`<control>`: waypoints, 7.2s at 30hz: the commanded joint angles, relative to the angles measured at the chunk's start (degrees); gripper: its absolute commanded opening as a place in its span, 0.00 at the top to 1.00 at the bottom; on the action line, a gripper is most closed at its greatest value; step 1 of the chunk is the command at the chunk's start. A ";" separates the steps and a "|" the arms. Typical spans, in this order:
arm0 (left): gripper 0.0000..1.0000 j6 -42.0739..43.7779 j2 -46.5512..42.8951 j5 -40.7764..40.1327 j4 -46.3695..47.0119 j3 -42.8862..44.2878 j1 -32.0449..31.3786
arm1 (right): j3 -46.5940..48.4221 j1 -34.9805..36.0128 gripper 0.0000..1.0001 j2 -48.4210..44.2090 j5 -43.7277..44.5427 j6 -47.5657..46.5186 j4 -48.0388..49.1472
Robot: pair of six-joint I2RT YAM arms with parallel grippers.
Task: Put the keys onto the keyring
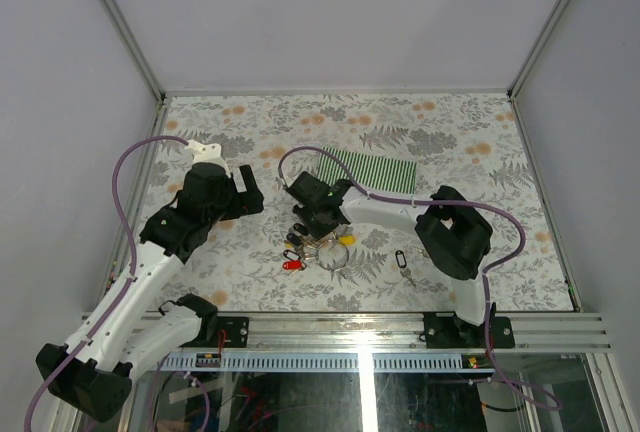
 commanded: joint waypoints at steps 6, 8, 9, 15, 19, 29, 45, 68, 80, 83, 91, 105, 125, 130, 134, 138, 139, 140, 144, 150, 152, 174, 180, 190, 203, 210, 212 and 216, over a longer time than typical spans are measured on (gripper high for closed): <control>0.06 1.06 -0.07 0.62 2.34 -0.43 0.28 | 2.13 -0.07 0.69 2.03 -0.86 -0.30 0.11; 0.06 1.09 -0.04 0.74 2.41 -0.45 0.35 | 2.10 -0.13 0.69 2.28 -0.72 -0.36 0.22; 0.06 1.09 0.01 0.77 2.36 -0.39 0.35 | 2.11 -0.12 0.69 2.46 -0.75 -0.30 0.18; 0.06 1.09 -0.03 0.82 2.43 -0.45 0.36 | 1.97 -0.07 0.70 3.06 -0.55 -0.21 0.43; 0.06 1.13 0.08 0.90 2.43 -0.47 0.35 | 1.81 -0.13 0.72 3.20 -0.33 -0.25 0.58; 0.06 1.11 -0.10 0.76 2.43 -0.56 0.35 | 1.27 -0.13 0.76 3.77 -0.43 -0.30 1.76; 0.00 0.61 -1.68 -1.56 2.17 -0.62 0.35 | -1.81 -0.11 1.00 -2.16 1.80 -1.69 5.85; 0.00 1.59 -5.45 5.93 13.16 6.19 0.43 | -17.62 -0.08 1.00 -34.32 -2.26 -8.33 28.94; 0.05 1.83 -3.32 21.95 25.51 10.90 -0.42 | -16.51 -0.13 1.00 -47.10 3.41 2.98 34.38; 0.09 2.03 -2.73 19.99 27.61 11.23 -4.72 | -15.55 -0.13 1.00 -48.45 7.09 8.58 34.29; 0.19 8.19 -0.08 3.74 30.01 13.11 -25.59 | -18.69 -0.13 1.00 -52.41 8.24 14.26 43.27; 0.42 16.79 6.56 -11.55 35.46 15.02 -38.18 | -19.95 -0.11 1.00 -56.08 8.74 19.80 47.29; 0.67 18.67 8.25 -14.60 40.19 14.70 -39.06 | -21.82 -0.13 1.00 -58.10 7.07 22.59 48.24; 0.63 18.58 8.70 -14.35 40.12 14.60 -39.09 | -22.02 -0.13 1.00 -58.16 6.43 22.97 48.59; 0.69 18.40 8.86 -14.44 40.13 14.69 -39.10 | -22.15 -0.13 1.00 -58.16 6.00 23.17 48.70; 0.93 17.44 9.02 -15.82 40.03 15.27 -39.08 | -22.70 -0.13 1.00 -58.59 5.40 23.06 49.06; 0.99 16.88 9.04 -16.66 39.93 15.44 -39.07 | -22.87 -0.13 1.00 -58.82 5.18 22.81 49.40; 1.00 16.82 8.88 -16.79 40.06 15.47 -39.08 | -23.03 -0.12 1.00 -59.09 4.89 22.51 49.66; 1.00 18.04 6.83 -16.77 43.40 12.92 -39.04 | -23.00 -0.12 0.85 -60.11 2.79 19.86 50.40; 1.00 27.41 3.67 -13.51 46.14 8.91 -39.11 | -22.82 -0.13 0.56 -63.94 3.16 14.55 48.37; 1.00 31.15 2.73 -11.77 46.91 7.74 -39.06 | -22.64 -0.09 0.55 -64.98 3.83 13.10 46.78; 1.00 55.24 -1.29 8.22 45.38 2.36 -39.05 | -8.50 -0.11 0.49 -59.07 -5.54 5.01 19.75; 1.00 55.11 -1.17 8.53 45.41 2.26 -39.07 | -5.61 -0.13 0.55 -56.28 -7.36 5.58 15.65; 1.00 54.95 -1.43 9.06 45.41 2.28 -39.07 | -4.80 -0.13 0.65 -54.61 -8.78 5.89 14.42; 1.00 54.75 -1.59 9.80 44.37 2.54 -39.06 | -5.39 -0.08 0.83 -54.20 -9.98 7.06 16.92; 1.00 53.96 -1.83 8.94 44.26 2.69 -39.08 | -5.56 -0.13 0.99 -54.28 -10.64 7.13 16.87; 0.99 53.79 -1.82 8.70 44.34 2.76 -39.11 | -5.74 -0.08 0.82 -54.47 -10.62 7.09 16.78; 0.99 53.75 -1.68 8.35 44.53 2.91 -39.05 | -5.88 -0.13 0.75 -54.68 -10.53 7.09 16.64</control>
